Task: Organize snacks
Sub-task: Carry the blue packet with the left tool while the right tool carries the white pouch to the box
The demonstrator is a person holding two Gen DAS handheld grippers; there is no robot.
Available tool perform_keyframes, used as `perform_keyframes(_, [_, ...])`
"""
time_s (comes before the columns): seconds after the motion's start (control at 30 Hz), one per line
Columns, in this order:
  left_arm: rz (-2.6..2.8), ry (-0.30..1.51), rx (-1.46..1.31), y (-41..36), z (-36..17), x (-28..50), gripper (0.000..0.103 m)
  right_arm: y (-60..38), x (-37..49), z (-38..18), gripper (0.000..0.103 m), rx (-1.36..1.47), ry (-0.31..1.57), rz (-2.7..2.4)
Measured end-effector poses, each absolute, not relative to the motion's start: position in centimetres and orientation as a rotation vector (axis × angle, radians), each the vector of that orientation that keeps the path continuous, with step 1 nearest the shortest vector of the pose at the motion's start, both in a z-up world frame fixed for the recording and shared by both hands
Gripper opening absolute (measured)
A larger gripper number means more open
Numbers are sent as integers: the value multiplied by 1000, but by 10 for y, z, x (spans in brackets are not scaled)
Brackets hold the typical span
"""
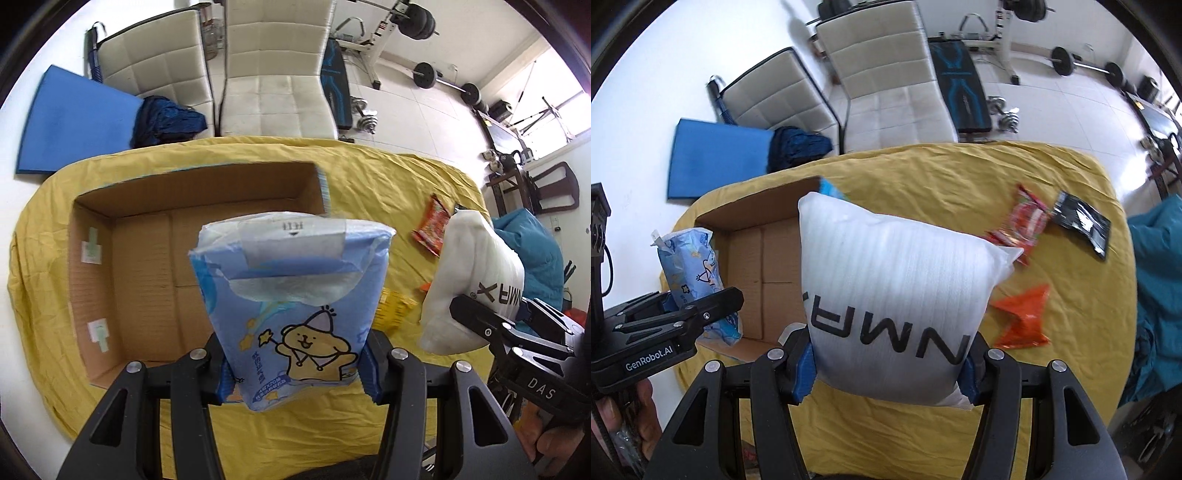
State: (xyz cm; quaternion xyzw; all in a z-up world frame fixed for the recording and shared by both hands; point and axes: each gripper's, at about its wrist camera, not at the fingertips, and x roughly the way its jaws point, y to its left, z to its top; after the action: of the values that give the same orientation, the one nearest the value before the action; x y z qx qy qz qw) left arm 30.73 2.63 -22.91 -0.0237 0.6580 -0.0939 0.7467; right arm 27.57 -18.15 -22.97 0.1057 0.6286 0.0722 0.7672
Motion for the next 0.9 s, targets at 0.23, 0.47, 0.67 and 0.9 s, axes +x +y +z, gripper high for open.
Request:
perform_keyframes(0.23, [-183, 1529, -99, 105, -266, 343, 50, -69, 327, -254, 63, 134, 1418, 247])
perform_keyframes(0.47, [-163, 1643, -110, 155, -333, 380, 51, 8, 370, -313, 63, 49, 1495, 315])
perform_keyframes(0.67, [-220, 1715, -172, 170, -385, 400, 52, 40, 389, -364, 63, -21, 1573, 328])
perform_keyframes(0.9, [-293, 1770, -185, 168, -420, 414, 51, 52, 405, -405, 64, -81, 1625, 306])
